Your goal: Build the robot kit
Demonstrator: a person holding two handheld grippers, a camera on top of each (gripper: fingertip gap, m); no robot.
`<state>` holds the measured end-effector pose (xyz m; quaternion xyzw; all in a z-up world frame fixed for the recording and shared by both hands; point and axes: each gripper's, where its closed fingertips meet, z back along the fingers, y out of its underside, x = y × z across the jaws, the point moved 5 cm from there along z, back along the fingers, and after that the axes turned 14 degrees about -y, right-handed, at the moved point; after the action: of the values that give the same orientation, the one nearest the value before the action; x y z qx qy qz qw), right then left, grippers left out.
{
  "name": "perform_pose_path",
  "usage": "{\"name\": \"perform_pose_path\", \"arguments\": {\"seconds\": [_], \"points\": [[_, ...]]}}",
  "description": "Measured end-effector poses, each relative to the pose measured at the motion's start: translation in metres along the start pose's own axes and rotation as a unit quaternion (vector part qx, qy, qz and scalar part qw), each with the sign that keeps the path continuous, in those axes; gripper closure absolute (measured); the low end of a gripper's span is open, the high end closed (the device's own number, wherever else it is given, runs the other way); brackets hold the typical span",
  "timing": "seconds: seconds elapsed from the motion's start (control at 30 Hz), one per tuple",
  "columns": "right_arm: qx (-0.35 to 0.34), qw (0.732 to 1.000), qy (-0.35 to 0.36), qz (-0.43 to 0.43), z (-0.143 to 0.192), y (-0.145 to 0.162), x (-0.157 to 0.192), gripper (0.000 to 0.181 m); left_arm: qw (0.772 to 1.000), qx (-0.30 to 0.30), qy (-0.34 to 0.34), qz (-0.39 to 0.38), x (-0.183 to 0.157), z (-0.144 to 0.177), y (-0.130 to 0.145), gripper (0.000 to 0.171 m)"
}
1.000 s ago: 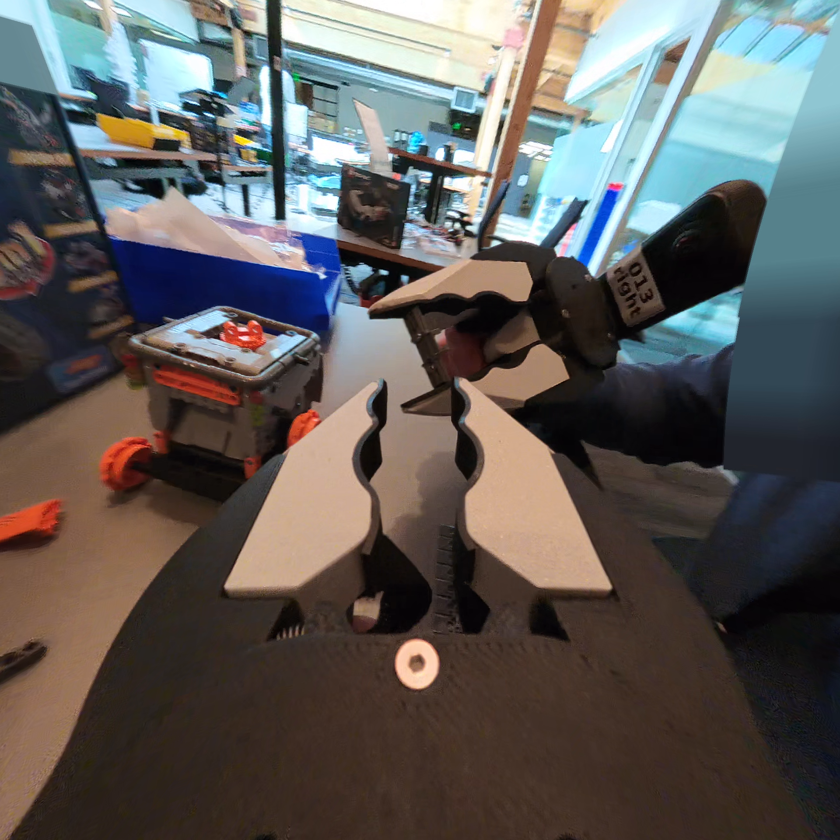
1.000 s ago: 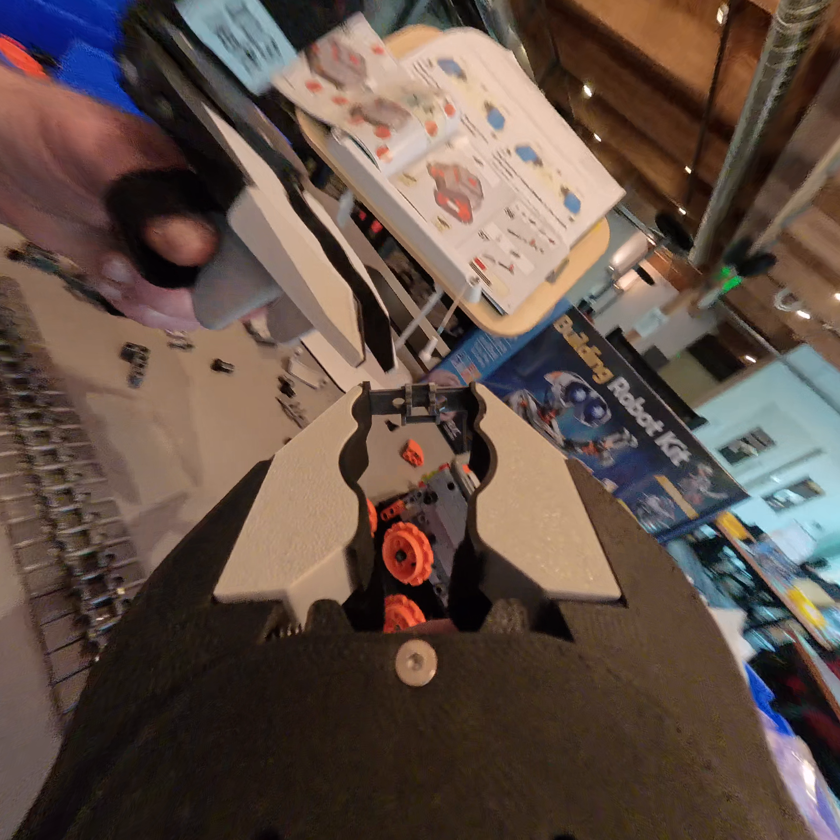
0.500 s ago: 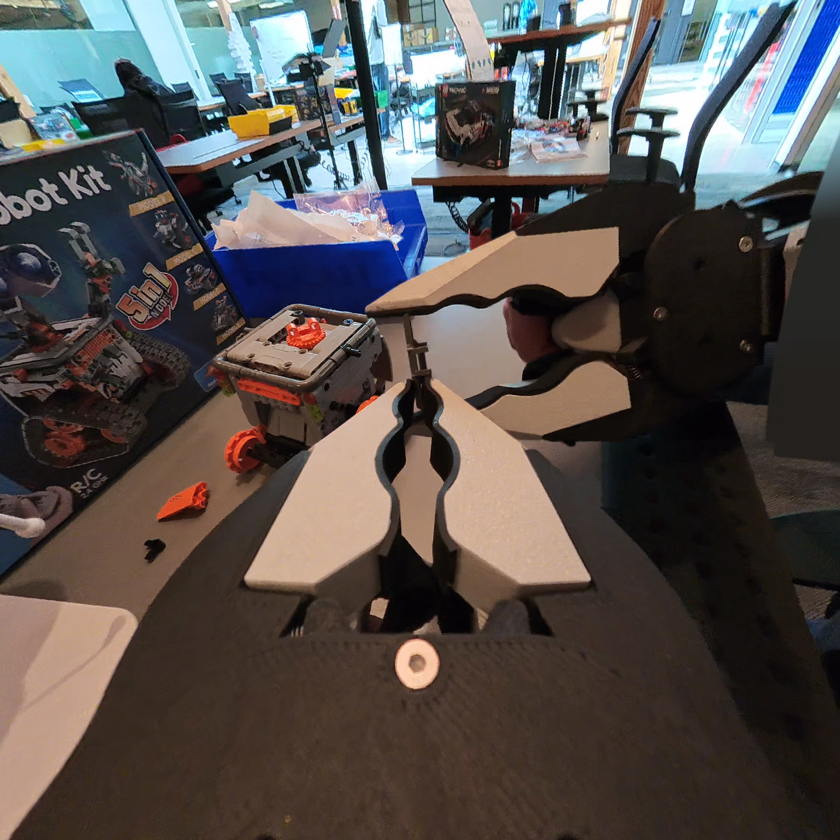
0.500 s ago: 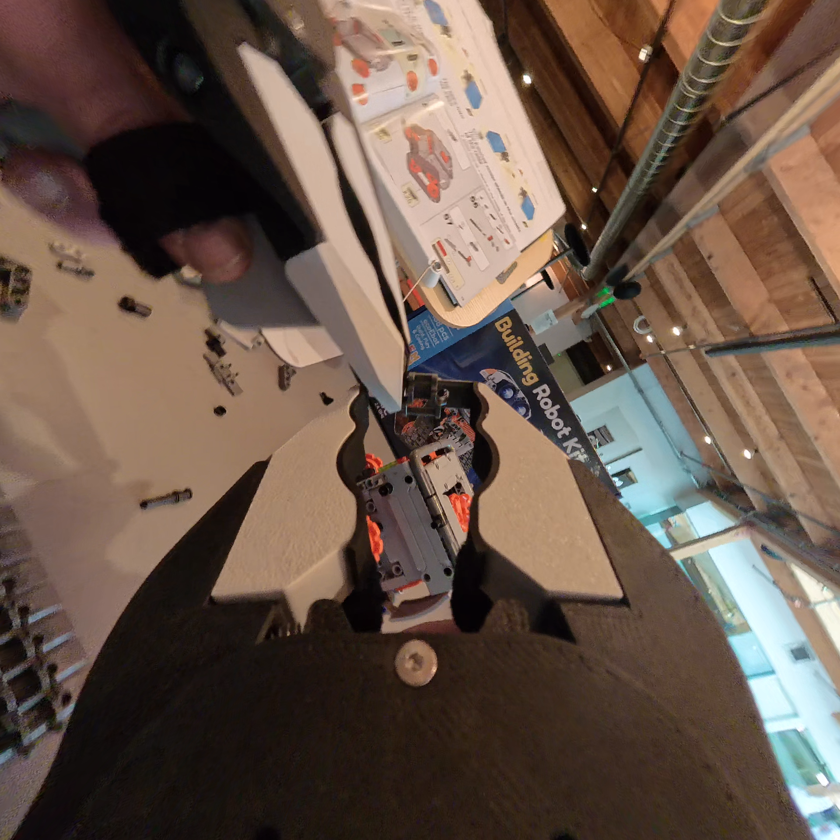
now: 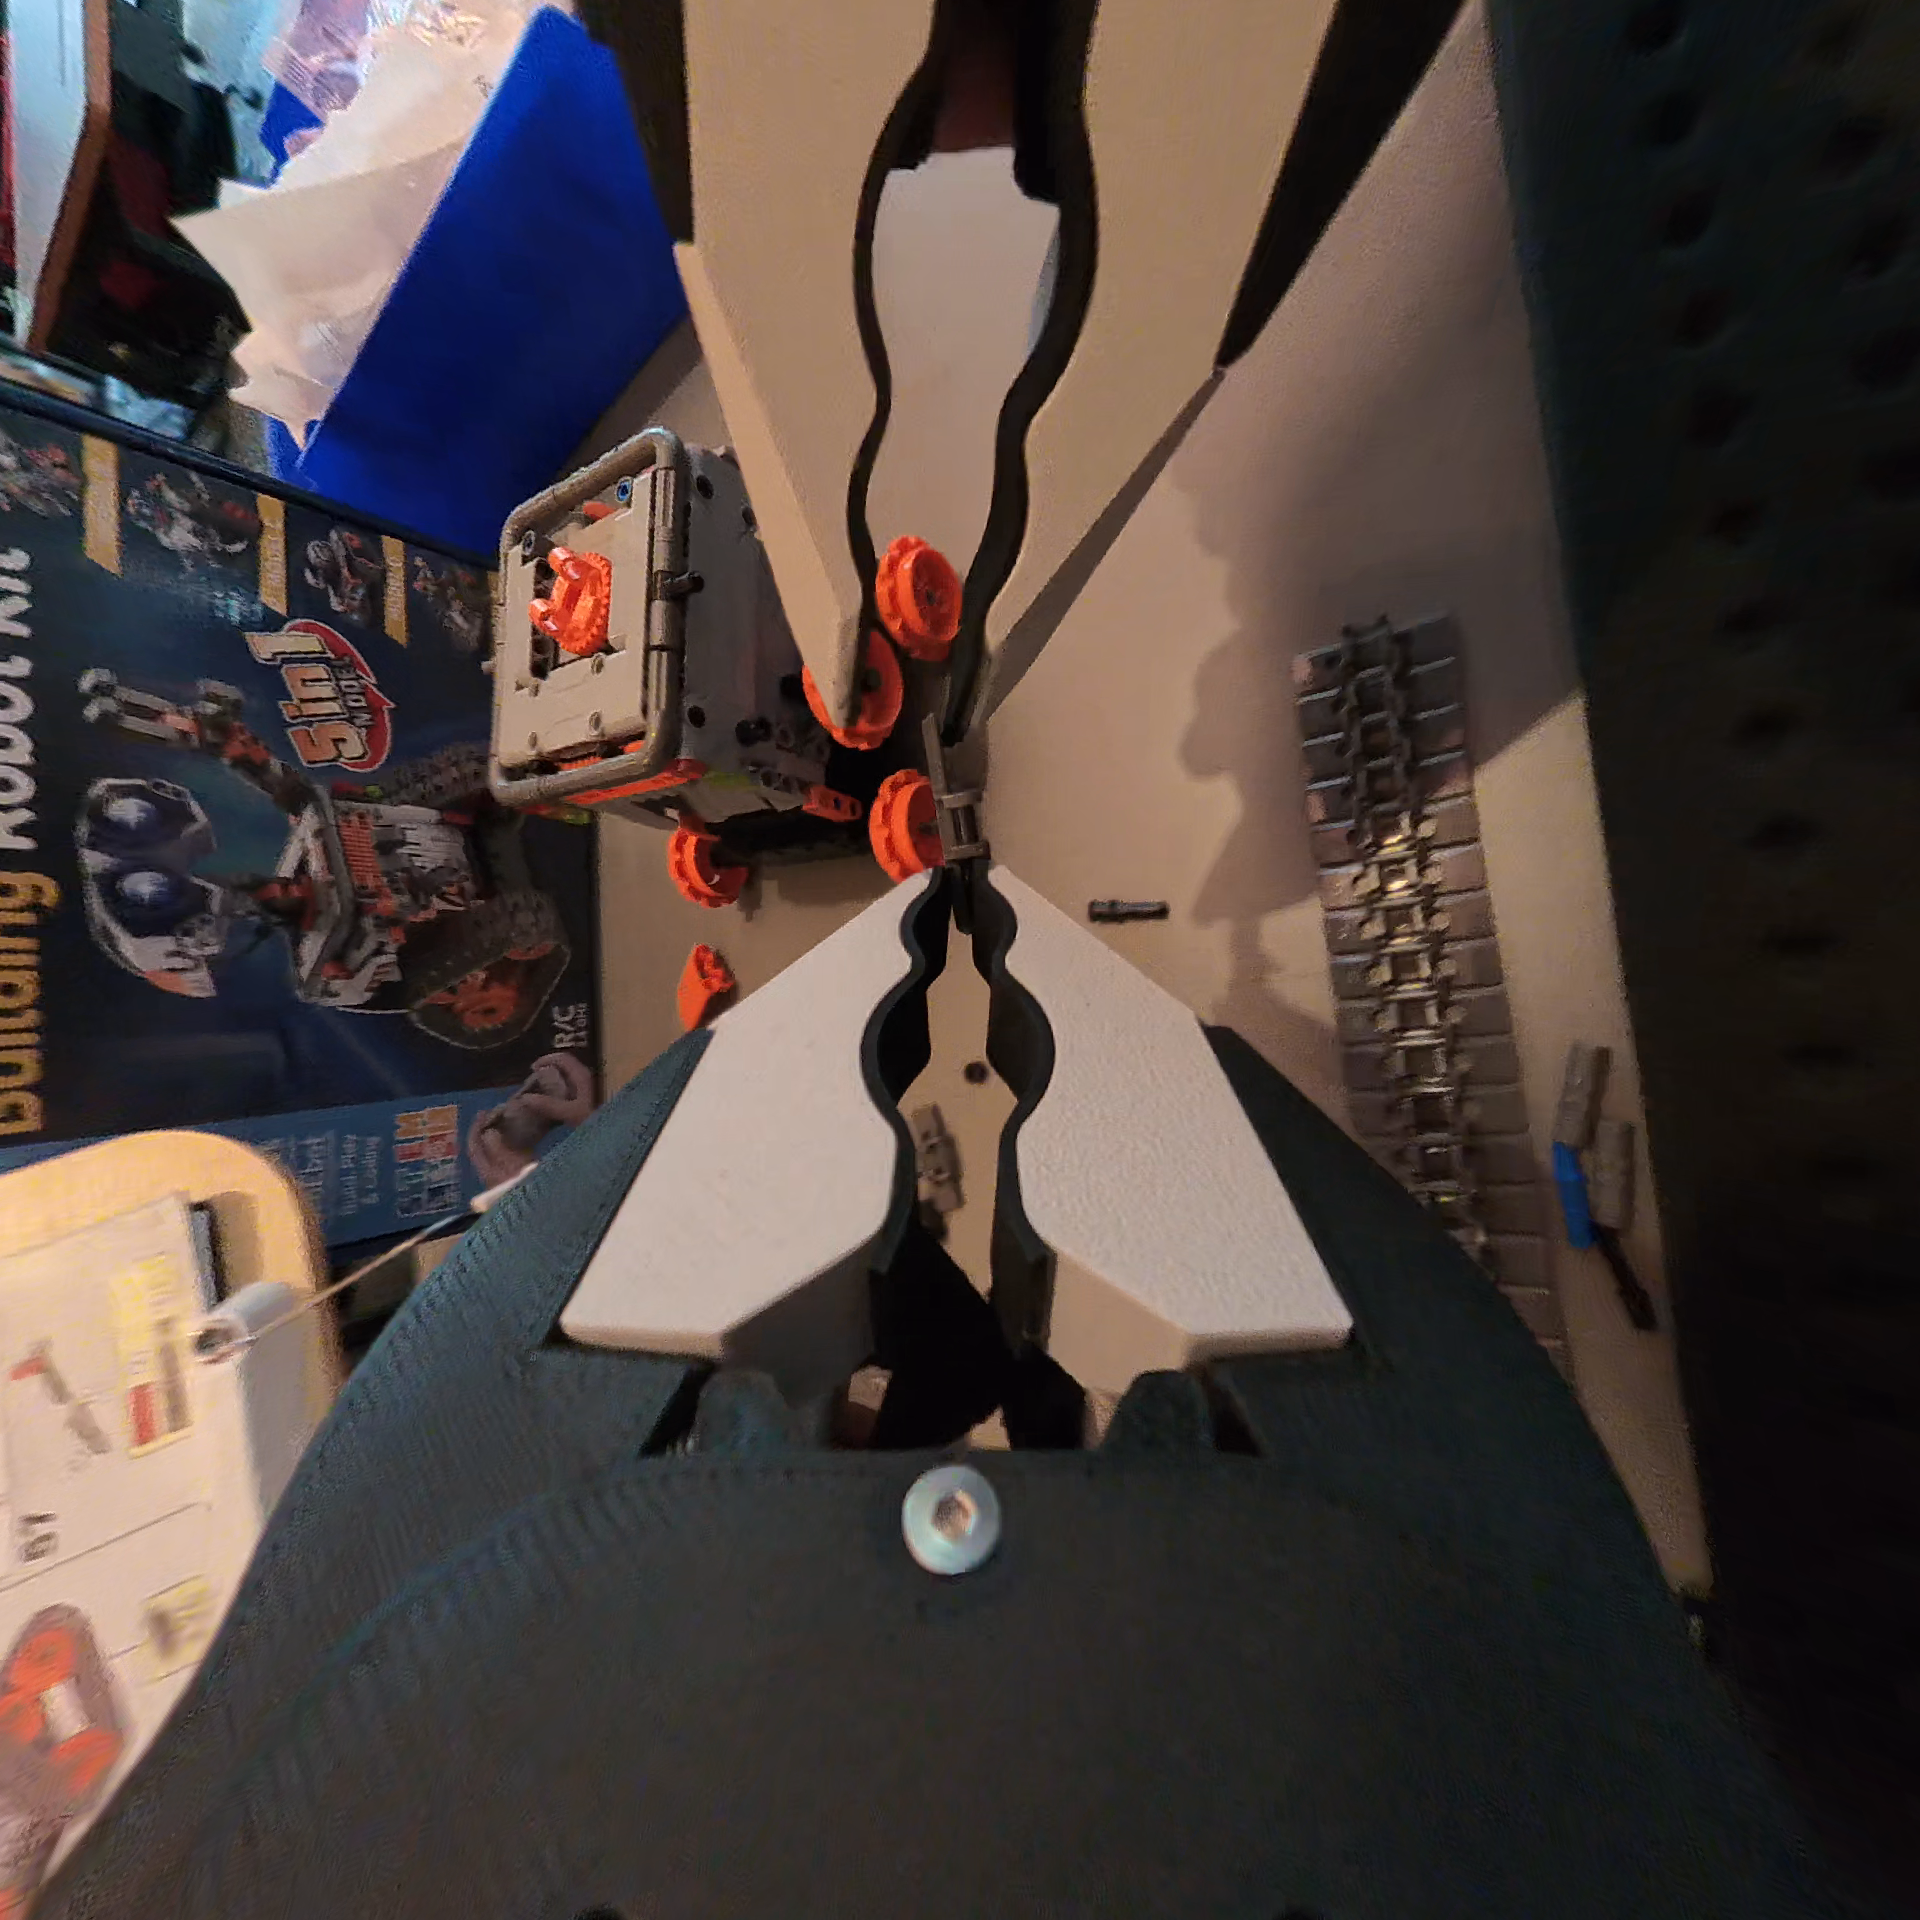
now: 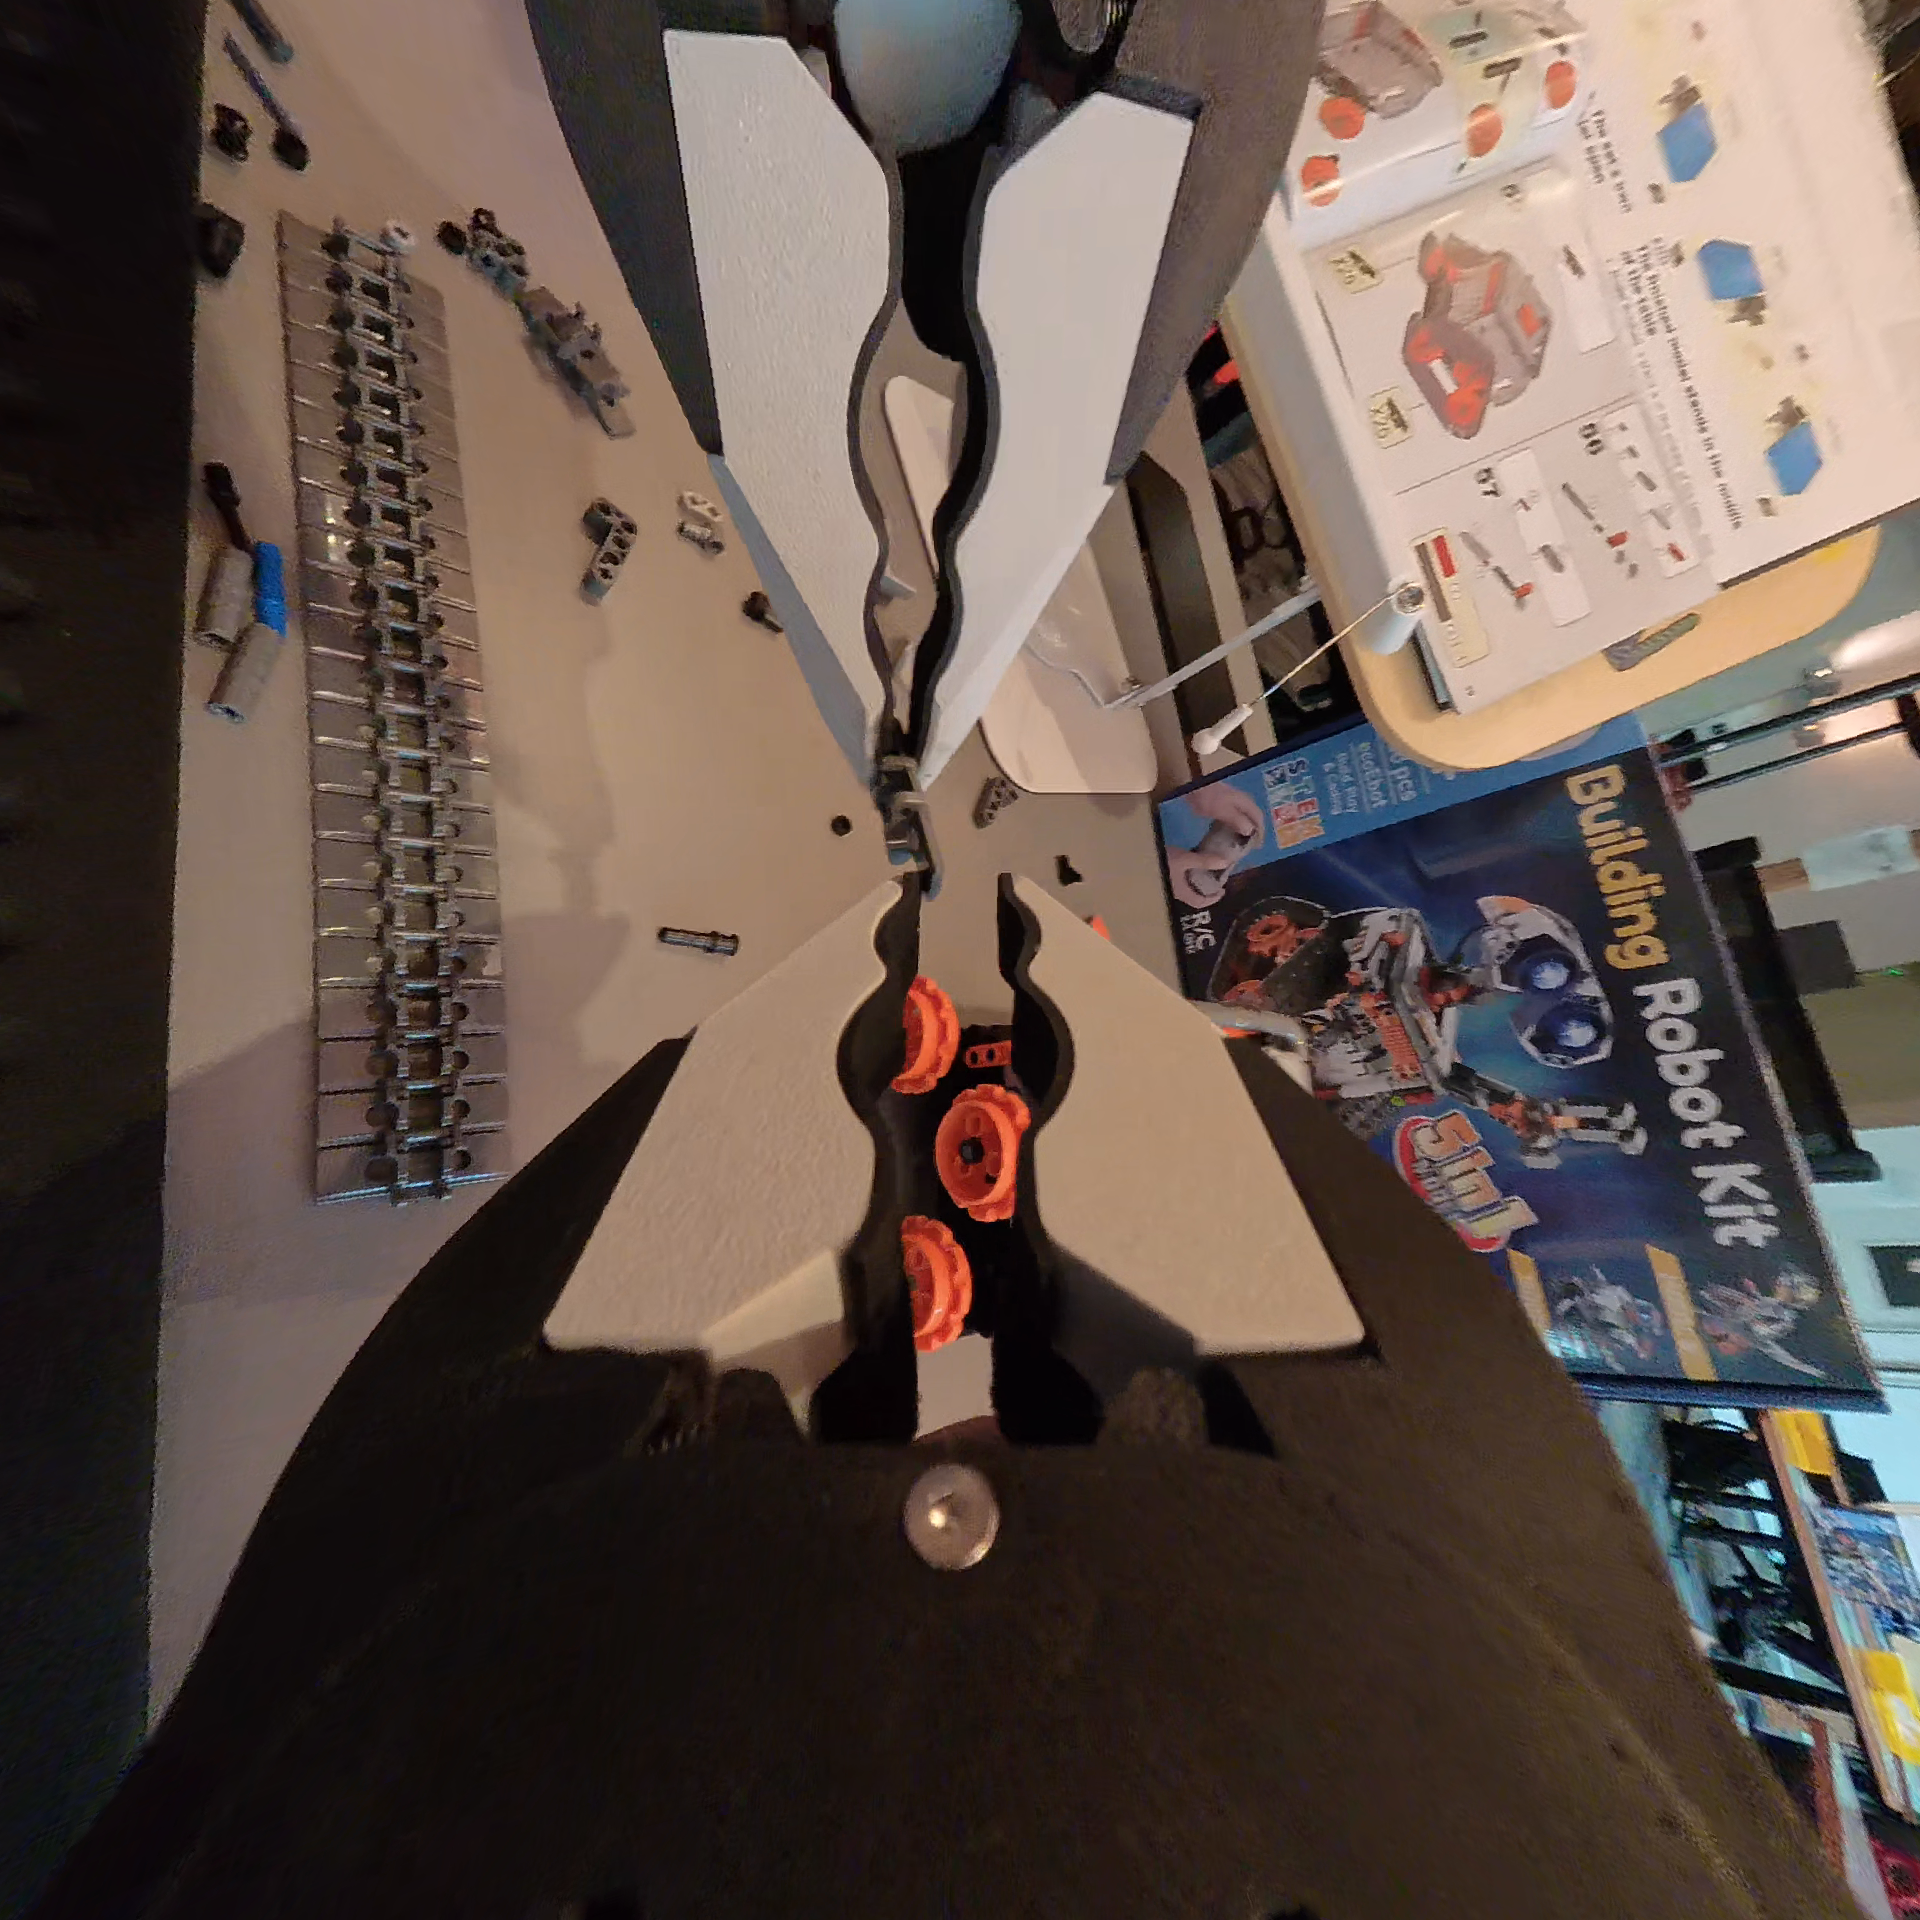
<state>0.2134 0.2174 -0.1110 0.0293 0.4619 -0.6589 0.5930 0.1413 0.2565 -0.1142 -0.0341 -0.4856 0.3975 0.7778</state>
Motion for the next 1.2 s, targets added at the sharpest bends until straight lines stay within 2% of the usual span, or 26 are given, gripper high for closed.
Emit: {"name": "perform_pose_path", "arguments": {"seconds": [0.17, 0.27, 0.37, 0.47, 0.57, 0.63, 0.83, 0.93, 1.07, 1.2], "points": [[0.004, 1.000, -0.031, -0.005, -0.009, 0.004, 0.006, 0.181, 0.998, 0.021, -0.009, -0.060, -0.002, -0.008, -0.001, 0.168], [-0.002, 0.999, -0.025, -0.032, -0.010, 0.005, 0.006, 0.181, 0.998, 0.017, -0.018, -0.061, 0.000, -0.009, 0.000, 0.168], [-0.054, 0.992, -0.003, -0.110, -0.005, 0.007, -0.002, 0.181, 0.998, -0.010, -0.060, -0.009, 0.014, -0.008, -0.001, 0.160], [-0.153, 0.965, 0.018, -0.213, 0.007, 0.006, -0.011, 0.181, 0.988, -0.077, -0.074, 0.112, 0.029, 0.001, -0.006, 0.153], [-0.281, 0.912, 0.016, -0.298, 0.024, 0.002, -0.018, 0.181, 0.943, -0.167, -0.053, 0.284, 0.038, 0.010, -0.013, 0.150], [-0.353, 0.870, 0.008, -0.343, 0.033, 0.000, -0.020, 0.181, 0.908, -0.218, -0.018, 0.358, 0.036, 0.013, -0.018, 0.148], [-0.475, 0.781, -0.031, -0.404, 0.040, -0.008, -0.018, 0.181, 0.830, -0.307, 0.055, 0.463, 0.035, 0.014, -0.031, 0.152], [-0.494, 0.765, -0.037, -0.413, 0.041, -0.007, -0.018, 0.181, 0.802, -0.345, 0.078, 0.481, 0.032, 0.016, -0.037, 0.162], [-0.499, 0.762, -0.029, -0.412, 0.043, -0.003, -0.017, 0.181, 0.753, -0.376, 0.099, 0.531, 0.041, 0.020, -0.031, 0.155], [-0.491, 0.775, -0.009, -0.396, 0.042, -0.006, -0.014, 0.181, 0.750, -0.365, 0.124, 0.537, 0.035, 0.014, -0.033, 0.155]]}}
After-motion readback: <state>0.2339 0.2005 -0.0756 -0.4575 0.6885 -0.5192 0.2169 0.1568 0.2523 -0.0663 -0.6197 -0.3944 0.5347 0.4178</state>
